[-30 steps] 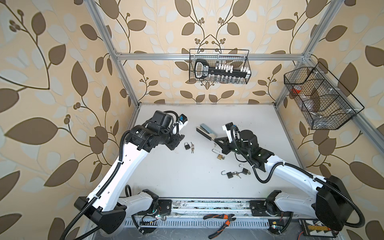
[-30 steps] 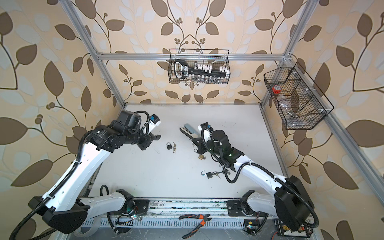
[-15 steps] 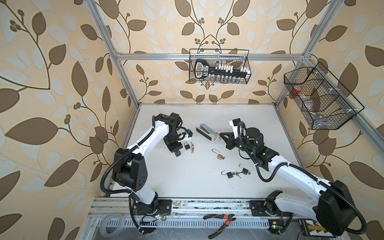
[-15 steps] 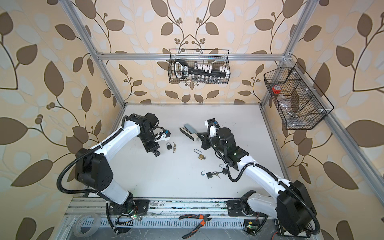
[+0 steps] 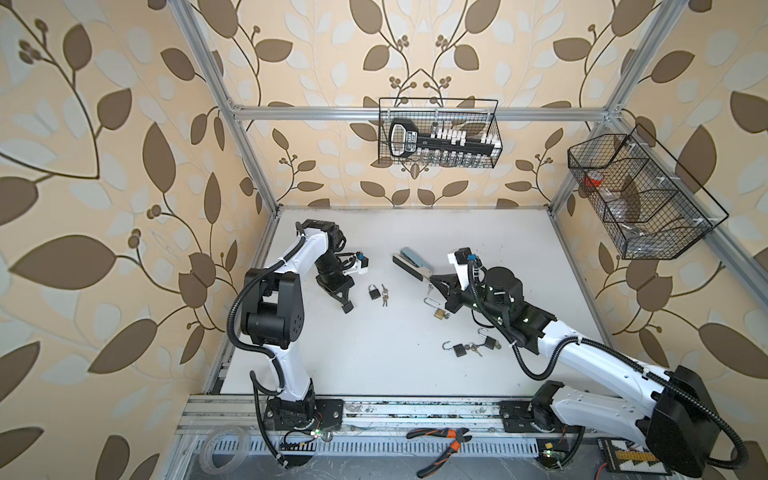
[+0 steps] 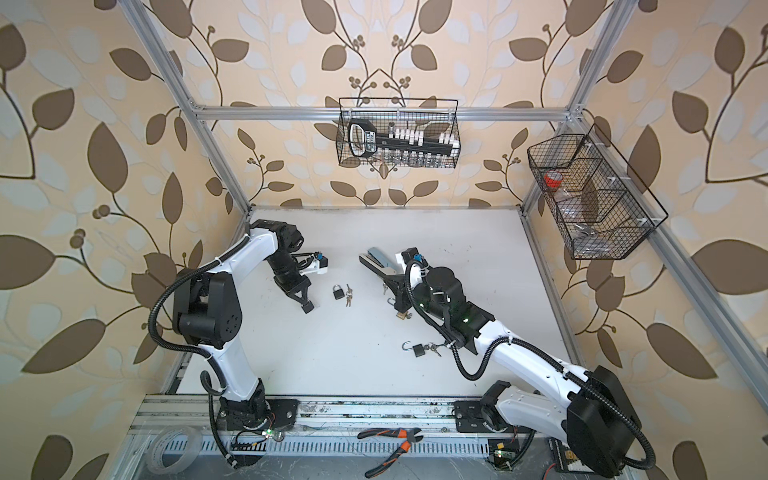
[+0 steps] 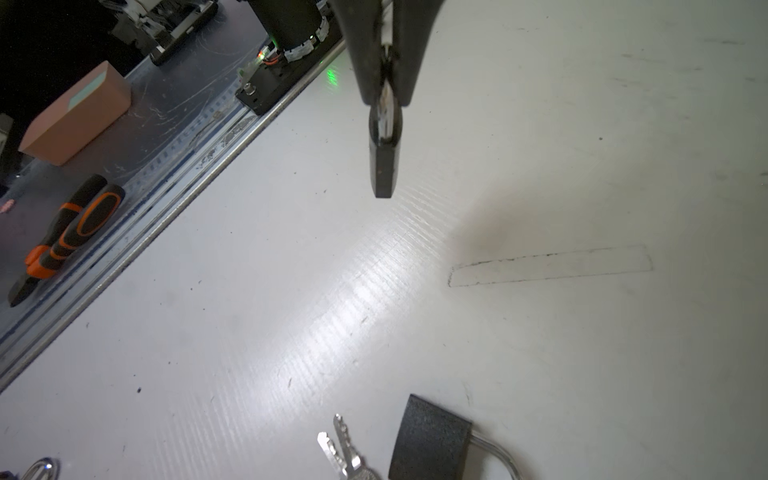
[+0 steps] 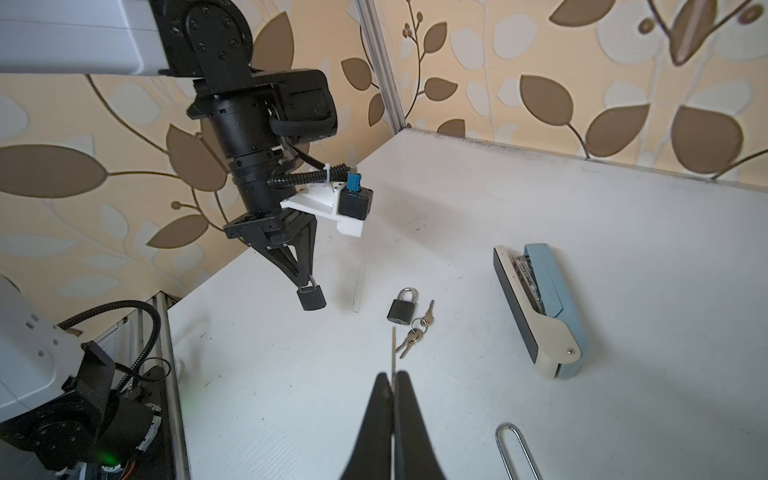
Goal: Lock with the key
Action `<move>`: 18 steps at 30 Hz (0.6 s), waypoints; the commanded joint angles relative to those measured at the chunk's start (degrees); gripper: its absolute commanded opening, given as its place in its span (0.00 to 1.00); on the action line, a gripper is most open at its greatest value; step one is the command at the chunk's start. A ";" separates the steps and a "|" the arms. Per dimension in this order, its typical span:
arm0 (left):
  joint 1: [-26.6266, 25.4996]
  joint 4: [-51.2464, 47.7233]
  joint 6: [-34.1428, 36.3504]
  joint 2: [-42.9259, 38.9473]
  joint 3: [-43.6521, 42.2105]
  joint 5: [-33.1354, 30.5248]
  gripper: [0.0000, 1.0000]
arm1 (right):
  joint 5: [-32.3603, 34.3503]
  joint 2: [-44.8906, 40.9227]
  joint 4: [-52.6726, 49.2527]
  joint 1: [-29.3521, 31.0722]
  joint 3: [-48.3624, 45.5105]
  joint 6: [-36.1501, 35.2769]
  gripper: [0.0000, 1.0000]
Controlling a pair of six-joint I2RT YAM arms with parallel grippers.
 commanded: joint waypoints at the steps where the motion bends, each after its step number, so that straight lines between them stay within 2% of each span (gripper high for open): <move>1: 0.96 -1.75 3.82 1.44 0.12 3.31 0.00 | 1.90 -0.32 0.12 0.30 0.08 -1.82 0.00; 7: 1.30 -2.47 4.62 6.46 3.22 3.48 0.00 | 0.74 1.55 0.60 0.30 -0.06 -1.41 0.00; 16: 1.61 -0.89 4.37 10.90 5.46 -1.11 0.00 | 1.59 1.65 0.60 0.30 -0.42 -2.00 0.00; 18: 1.97 -0.20 4.23 11.36 6.01 -1.10 0.12 | 1.15 1.97 0.61 0.30 -0.38 -2.00 0.00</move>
